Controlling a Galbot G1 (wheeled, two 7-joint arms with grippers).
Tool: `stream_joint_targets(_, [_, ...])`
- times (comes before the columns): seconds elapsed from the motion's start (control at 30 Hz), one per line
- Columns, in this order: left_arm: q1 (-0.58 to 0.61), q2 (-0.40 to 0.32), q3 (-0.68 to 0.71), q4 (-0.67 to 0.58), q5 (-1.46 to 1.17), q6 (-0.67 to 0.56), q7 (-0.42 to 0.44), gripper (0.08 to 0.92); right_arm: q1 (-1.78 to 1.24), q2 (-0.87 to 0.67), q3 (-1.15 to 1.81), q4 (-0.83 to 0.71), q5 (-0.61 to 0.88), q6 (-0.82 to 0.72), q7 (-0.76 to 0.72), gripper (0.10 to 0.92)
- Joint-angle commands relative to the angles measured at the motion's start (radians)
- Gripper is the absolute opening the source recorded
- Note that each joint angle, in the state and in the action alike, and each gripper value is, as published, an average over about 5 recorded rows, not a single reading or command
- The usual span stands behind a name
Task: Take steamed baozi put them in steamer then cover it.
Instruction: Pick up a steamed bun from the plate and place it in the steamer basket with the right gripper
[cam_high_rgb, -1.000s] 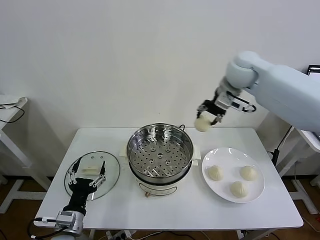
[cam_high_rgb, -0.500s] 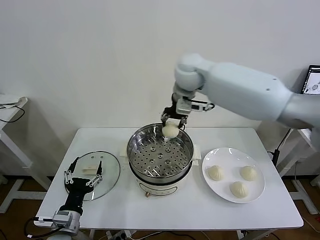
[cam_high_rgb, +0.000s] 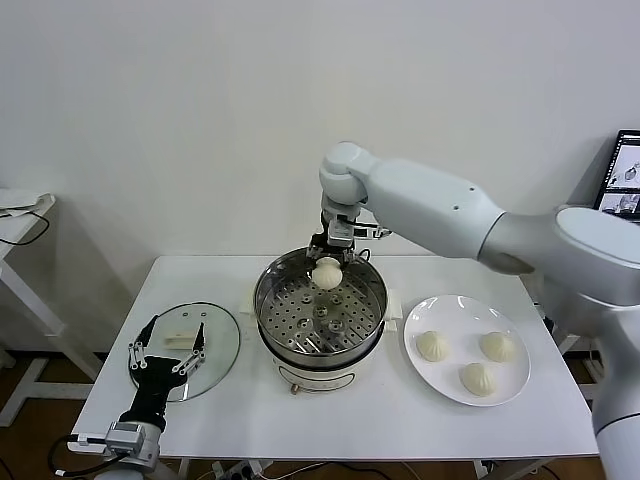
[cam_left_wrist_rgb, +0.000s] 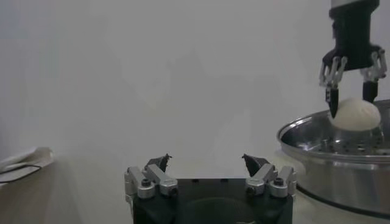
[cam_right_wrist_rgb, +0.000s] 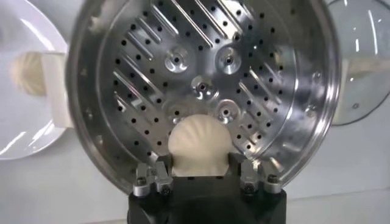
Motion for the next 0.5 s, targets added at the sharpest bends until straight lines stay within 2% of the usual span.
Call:
stream_joint_targets(0.03, [0.000, 0.000, -0.001, -0.001, -0.001, -0.002, 0.000, 0.823, -0.058, 0.051, 0.037, -0.106, -0.066, 0.022, 0.008, 0.619])
stream_joint_targets(0.23, [0.000, 0.000, 0.000, -0.002, -0.001, -0.003, 0.001, 0.823, -0.074, 0.064, 0.048, -0.124, -0.084, 0.018, 0.021, 0.635])
stream_joint_targets(0.5, [0.001, 0.000, -0.001, -0.004, -0.001, -0.002, 0.002, 0.823, -0.057, 0.047, 0.043, -0.087, -0.033, -0.018, 0.024, 0.808])
